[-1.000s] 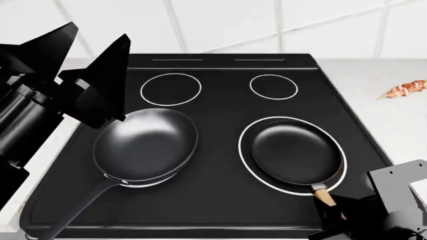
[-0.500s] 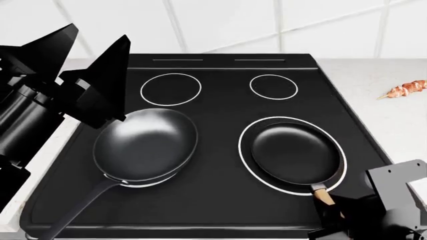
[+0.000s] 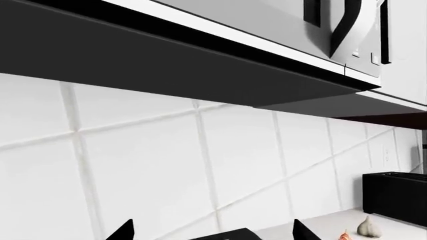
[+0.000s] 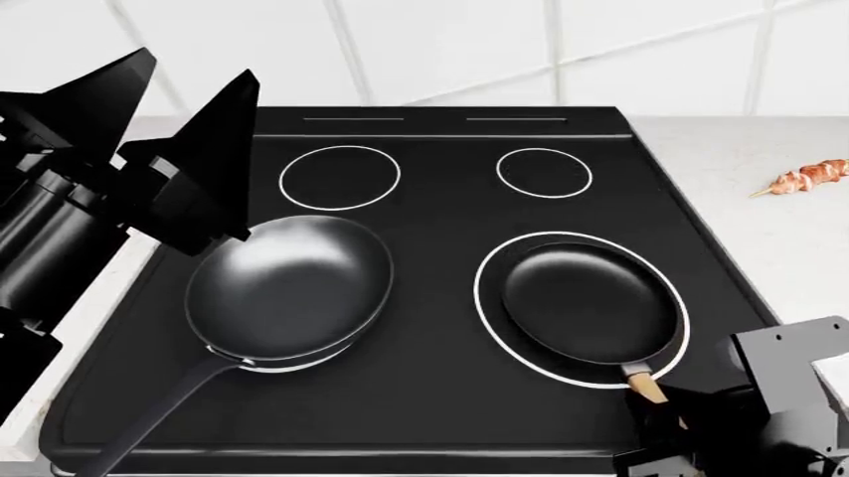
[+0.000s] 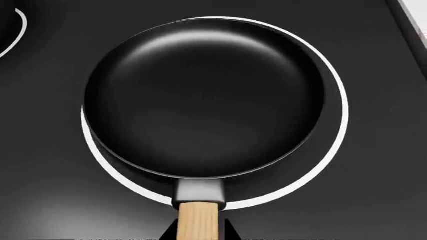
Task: Place both pans onto different burners. Then place the garlic and the skewer on different pans.
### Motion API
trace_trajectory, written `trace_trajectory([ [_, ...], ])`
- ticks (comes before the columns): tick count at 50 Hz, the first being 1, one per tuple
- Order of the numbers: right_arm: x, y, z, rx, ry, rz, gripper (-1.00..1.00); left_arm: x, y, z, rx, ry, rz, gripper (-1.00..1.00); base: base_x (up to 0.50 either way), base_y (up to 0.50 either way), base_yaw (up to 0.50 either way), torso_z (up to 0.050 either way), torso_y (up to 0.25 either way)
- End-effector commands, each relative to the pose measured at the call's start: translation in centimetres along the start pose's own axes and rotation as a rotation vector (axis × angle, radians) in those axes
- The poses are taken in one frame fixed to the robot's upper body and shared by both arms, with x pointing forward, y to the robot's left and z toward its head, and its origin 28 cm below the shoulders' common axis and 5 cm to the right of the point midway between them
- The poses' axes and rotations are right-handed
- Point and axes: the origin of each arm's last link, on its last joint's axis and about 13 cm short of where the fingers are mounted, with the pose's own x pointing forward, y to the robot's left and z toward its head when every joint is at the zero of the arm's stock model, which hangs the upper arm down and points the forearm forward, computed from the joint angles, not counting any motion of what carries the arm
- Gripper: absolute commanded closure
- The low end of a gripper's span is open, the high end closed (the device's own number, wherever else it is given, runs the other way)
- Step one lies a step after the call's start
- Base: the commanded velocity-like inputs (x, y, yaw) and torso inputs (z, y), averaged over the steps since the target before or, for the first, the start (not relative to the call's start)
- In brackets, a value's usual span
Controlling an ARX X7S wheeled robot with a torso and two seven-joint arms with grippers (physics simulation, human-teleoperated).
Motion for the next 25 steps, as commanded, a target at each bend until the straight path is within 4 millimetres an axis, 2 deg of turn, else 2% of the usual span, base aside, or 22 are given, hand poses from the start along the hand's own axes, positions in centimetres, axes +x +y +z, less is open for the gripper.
trace_trajectory([
  [1, -0.19, -0.84, 0.76, -0.034, -0.066, -0.112, 1.0, -0.02, -0.07, -0.03, -0.004, -0.001, -0.004, -1.0, 0.0, 0.0, 0.0, 0.0, 0.0],
  [6, -0.1, -0.9, 0.77, -0.022, -0.069, -0.109, 1.0, 0.01, -0.09, -0.13, -0.004, 0.004, -0.006, -1.0, 0.0, 0.0, 0.0, 0.0, 0.0],
  [7, -0.07, -0.96, 0.78, -0.019, -0.063, -0.11, -1.0, 0.0, -0.09, -0.14, -0.003, 0.005, -0.005, -1.0, 0.0, 0.0, 0.0, 0.01, 0.0],
  [25, -0.61, -0.96, 1.45, -0.027, -0.076, -0.096, -1.0, 0.0, -0.08, -0.28, -0.006, 0.013, -0.007, -1.0, 0.0, 0.0, 0.0, 0.0, 0.001],
])
